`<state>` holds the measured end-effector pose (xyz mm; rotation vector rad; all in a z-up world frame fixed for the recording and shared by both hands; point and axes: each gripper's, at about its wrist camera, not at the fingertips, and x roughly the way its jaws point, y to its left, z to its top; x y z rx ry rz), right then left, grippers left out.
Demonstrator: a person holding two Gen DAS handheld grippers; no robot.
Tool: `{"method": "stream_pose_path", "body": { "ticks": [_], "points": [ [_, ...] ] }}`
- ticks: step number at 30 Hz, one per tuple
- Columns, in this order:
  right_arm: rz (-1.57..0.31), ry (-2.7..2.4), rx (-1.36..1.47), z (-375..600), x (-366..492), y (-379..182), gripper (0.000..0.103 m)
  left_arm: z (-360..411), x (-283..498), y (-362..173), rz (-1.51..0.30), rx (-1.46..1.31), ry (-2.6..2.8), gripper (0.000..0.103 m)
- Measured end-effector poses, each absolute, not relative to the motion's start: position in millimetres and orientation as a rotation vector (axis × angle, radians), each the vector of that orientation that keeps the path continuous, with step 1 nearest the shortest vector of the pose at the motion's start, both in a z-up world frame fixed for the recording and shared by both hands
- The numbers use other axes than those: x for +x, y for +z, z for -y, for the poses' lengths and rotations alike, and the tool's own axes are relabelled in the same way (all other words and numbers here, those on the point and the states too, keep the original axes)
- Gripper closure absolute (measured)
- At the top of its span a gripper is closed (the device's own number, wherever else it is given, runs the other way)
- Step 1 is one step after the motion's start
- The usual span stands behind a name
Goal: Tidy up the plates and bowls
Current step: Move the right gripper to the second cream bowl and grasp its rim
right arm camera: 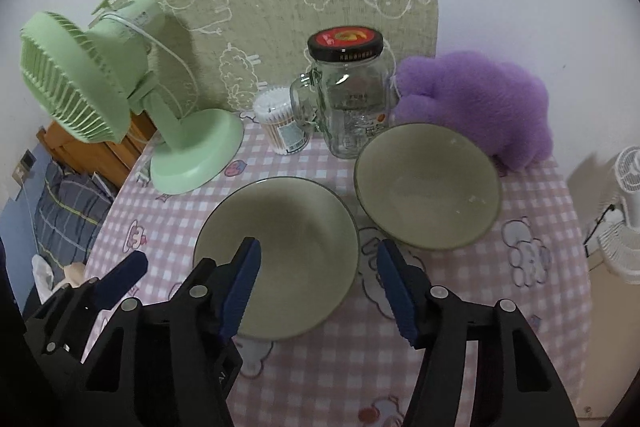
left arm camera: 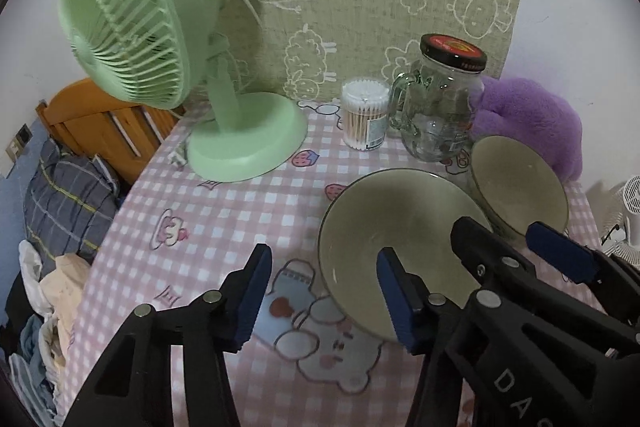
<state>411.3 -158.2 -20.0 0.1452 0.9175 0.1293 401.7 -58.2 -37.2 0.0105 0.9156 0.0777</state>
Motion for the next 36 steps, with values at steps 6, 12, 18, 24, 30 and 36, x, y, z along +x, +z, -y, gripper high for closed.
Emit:
{"method": "stream_pose_path", "body": {
  "ticks": [6, 12, 18, 24, 30, 36],
  "points": [
    [-0.944, 0.151, 0.141, 155.3, 434.8, -41.2, 0.048, 56.0, 422.3, -54.8, -0.932, -0.003, 0.07, 0.057],
    [-0.939, 0.135, 0.138, 157.9, 443.1, -44.6, 0.054, 56.7, 426.6, -57.2, -0.943, -0.018, 0.045, 0.059],
    [-0.956, 0.142, 0.181, 164.7, 440.1, -46.2, 0.06, 63.9, 425.1, -59.3, -0.966, 0.008, 0.016, 0.059],
    [-0.968, 0.144, 0.187, 167.1, 436.9, -52.5, 0.064, 66.8, 422.3, -61.1, -0.962, 0.034, 0.018, 0.06],
    [-0.982, 0.129, 0.226, 172.4, 433.6, -56.9, 0.071, 70.4, 421.2, -62.9, -0.969, 0.089, 0.028, 0.062],
    [-0.993, 0.118, 0.283, 175.5, 421.6, -59.7, 0.076, 65.0, 414.3, -65.7, -0.974, 0.071, 0.014, 0.062]
  ]
}}
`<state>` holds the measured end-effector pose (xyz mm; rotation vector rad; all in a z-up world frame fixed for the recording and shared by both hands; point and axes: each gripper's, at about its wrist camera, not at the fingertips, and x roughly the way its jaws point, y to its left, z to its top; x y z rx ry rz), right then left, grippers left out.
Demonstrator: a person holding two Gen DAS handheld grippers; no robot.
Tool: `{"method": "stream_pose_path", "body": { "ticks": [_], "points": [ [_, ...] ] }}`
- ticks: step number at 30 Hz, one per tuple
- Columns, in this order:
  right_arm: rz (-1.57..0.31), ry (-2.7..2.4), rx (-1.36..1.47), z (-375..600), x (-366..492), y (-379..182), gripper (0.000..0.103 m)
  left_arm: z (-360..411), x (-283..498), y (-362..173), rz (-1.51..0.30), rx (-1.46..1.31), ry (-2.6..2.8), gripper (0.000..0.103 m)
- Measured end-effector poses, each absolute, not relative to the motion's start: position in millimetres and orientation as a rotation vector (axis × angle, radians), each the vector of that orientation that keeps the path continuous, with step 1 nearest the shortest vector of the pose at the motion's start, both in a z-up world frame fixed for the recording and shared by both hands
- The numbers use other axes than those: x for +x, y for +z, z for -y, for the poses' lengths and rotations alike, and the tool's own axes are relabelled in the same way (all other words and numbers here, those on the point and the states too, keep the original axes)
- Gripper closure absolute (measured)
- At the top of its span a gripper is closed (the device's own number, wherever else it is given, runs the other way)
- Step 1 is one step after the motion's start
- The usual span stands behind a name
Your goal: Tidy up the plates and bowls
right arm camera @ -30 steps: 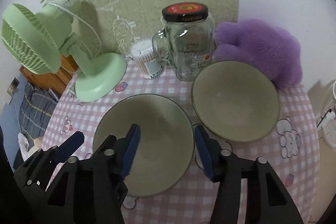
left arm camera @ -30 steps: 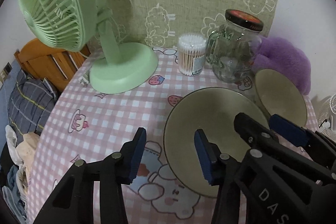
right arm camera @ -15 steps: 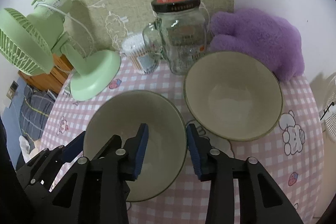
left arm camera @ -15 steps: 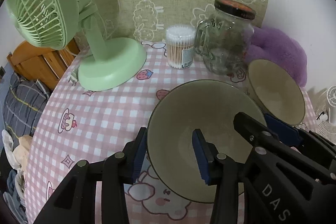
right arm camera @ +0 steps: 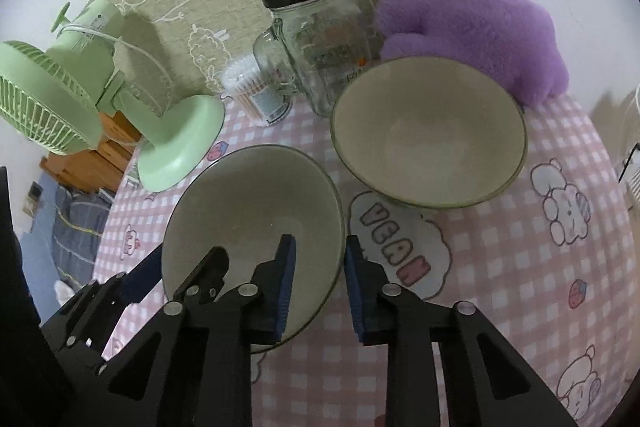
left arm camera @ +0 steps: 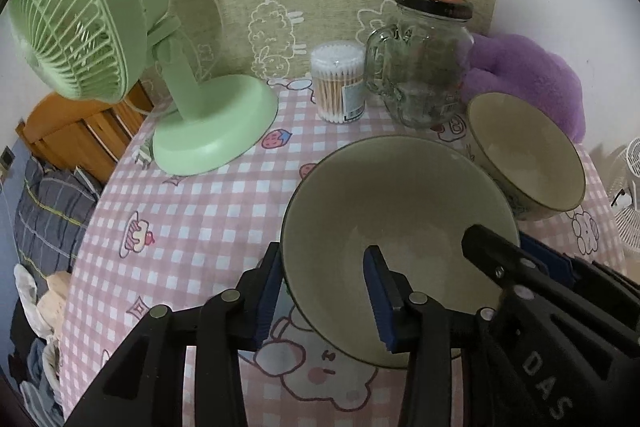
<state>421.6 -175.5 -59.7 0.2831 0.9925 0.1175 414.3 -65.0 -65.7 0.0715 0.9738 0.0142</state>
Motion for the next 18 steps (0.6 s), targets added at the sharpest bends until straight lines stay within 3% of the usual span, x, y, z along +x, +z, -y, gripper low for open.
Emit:
{"method": "stream_pose_path", "body": {
  "ticks": [8, 10, 13, 18],
  "points": [
    [-0.965, 0.092, 0.22, 170.9, 442.2, -62.8, 0.076, 65.1, 429.4, -69.2, -0.962, 0.059, 0.01, 0.067],
    [-0.977, 0.1, 0.213, 170.5, 448.0, -65.6, 0.077, 63.9, 432.1, -70.7, -0.968, 0.056, 0.019, 0.073],
    [-0.977, 0.075, 0.179, 168.3, 449.0, -64.7, 0.088, 60.0, 432.3, -70.6, -0.974, 0.063, 0.061, 0.087],
    [-0.988, 0.078, 0.16, 168.7, 443.1, -62.5, 0.09, 60.0, 426.1, -69.5, -0.988, 0.077, 0.071, 0.089]
  ]
}}
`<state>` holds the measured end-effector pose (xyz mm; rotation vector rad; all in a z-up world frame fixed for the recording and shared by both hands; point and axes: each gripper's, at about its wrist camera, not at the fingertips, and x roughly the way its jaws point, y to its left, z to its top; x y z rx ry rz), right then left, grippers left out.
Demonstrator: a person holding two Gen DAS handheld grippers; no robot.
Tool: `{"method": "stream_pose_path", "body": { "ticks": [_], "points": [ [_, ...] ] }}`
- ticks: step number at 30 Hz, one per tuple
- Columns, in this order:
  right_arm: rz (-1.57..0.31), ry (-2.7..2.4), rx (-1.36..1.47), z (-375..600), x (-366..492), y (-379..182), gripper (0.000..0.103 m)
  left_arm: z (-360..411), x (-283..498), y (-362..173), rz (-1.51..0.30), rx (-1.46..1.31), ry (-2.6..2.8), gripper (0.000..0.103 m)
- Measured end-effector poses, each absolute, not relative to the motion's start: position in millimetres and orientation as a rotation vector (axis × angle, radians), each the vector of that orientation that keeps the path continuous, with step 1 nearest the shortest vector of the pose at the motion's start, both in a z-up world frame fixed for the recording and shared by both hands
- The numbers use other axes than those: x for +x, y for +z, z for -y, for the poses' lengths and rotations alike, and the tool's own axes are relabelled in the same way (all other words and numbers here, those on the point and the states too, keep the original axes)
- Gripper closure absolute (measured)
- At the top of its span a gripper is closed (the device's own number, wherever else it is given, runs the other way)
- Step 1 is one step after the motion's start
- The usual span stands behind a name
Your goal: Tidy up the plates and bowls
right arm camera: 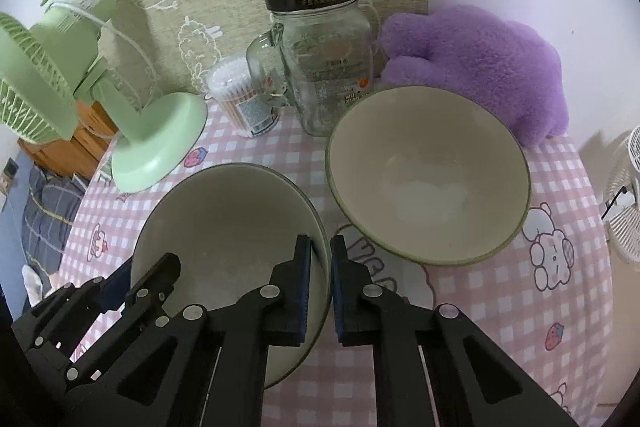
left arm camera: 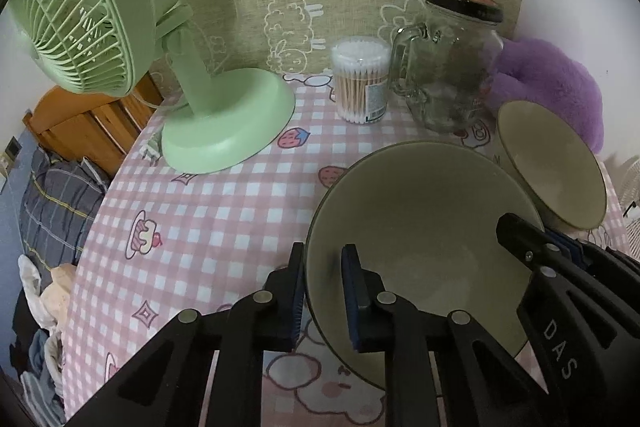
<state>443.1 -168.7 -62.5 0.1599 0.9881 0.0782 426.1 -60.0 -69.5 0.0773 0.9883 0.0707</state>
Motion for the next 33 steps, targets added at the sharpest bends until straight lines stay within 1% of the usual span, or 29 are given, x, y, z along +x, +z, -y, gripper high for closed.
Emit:
{"method": "stream_pose_path", "body": {
  "ticks": [9, 18, 33],
  "points": [
    [-1.024, 0.072, 0.146, 169.2, 409.2, -56.5, 0.09, 64.1, 394.5, -67.9, -1.038, 0.084, 0.075, 0.089],
    [-1.049, 0.065, 0.129, 171.3, 367.4, -49.3, 0.09, 68.6, 355.7, -59.3, -1.048, 0.076, 0.085, 0.089],
    [-0.997, 0.086, 0.143, 181.7, 313.7, 0.3, 0.09, 69.6, 301.8, -7.8, -0.981, 0.06, 0.075, 0.089]
  ]
}}
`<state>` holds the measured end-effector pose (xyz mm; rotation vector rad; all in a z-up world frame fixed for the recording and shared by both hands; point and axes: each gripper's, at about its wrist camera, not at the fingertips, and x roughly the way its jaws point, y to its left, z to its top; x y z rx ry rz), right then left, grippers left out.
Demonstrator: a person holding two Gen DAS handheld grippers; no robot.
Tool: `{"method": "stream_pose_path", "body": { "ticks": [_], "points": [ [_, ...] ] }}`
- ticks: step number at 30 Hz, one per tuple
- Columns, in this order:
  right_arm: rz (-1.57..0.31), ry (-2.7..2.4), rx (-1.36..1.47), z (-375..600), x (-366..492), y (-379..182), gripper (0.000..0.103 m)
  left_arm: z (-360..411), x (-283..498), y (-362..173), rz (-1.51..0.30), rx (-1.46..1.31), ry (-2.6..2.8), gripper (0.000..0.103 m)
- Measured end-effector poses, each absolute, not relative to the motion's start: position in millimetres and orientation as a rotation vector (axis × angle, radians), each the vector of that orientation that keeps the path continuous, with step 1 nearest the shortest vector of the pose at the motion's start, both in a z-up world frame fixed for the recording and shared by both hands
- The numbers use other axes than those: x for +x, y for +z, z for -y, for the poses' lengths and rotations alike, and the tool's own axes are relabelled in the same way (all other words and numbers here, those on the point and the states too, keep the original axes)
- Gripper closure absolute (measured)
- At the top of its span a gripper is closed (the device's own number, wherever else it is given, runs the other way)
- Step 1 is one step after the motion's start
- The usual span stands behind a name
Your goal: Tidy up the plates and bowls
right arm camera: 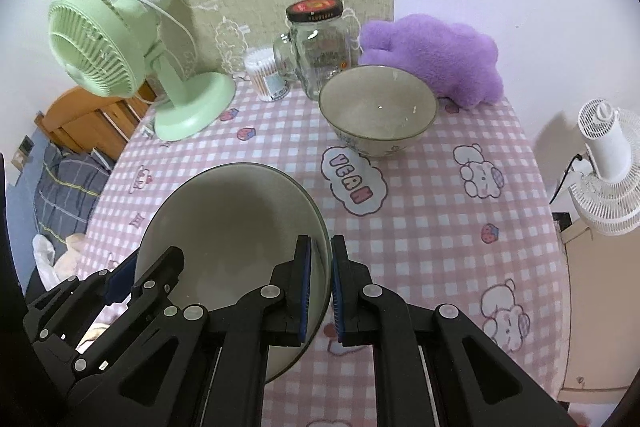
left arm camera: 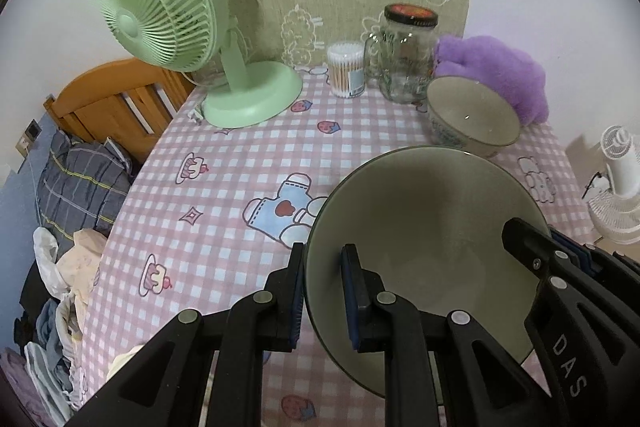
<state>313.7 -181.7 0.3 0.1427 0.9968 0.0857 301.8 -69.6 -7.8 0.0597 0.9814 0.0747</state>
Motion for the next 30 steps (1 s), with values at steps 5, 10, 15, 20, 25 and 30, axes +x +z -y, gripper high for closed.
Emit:
{"method": "stream_pose_path", "body": {
  "ticks": [5, 10, 15, 20, 25, 30],
  "points": [
    [-0.969, 0.071, 0.143, 179.9, 289.0, 18.4, 0.09, 65.6, 284.4, 4.0, -0.969, 0.047, 0.048, 0.089],
    [-0.946, 0.045, 0.132, 175.6, 265.2, 30.7, 0.09, 61.3, 262.4, 14.3, -0.94, 0.049, 0.018, 0.089],
    [-0.931, 0.022, 0.124, 169.6, 235.1, 41.2, 0.091, 55.7, 236.4, 19.8, -0.939, 0.05, -0.016, 0.089],
    [-0.944, -0.006, 0.135, 164.4, 202.6, 40.8, 0.091, 50.7, 206.3, 20.7, -0.938, 0.077, -0.056, 0.089],
    [-0.963, -0.031, 0.137, 157.5, 168.8, 36.9, 0.091, 43.1, 177.8, 13.4, -0.96, 0.065, -0.087, 0.089],
    [-0.971, -0.058, 0.137, 153.7, 138.2, 30.4, 0.091, 42.4, 152.9, 5.4, -0.976, 0.077, -0.13, 0.089]
  ]
}}
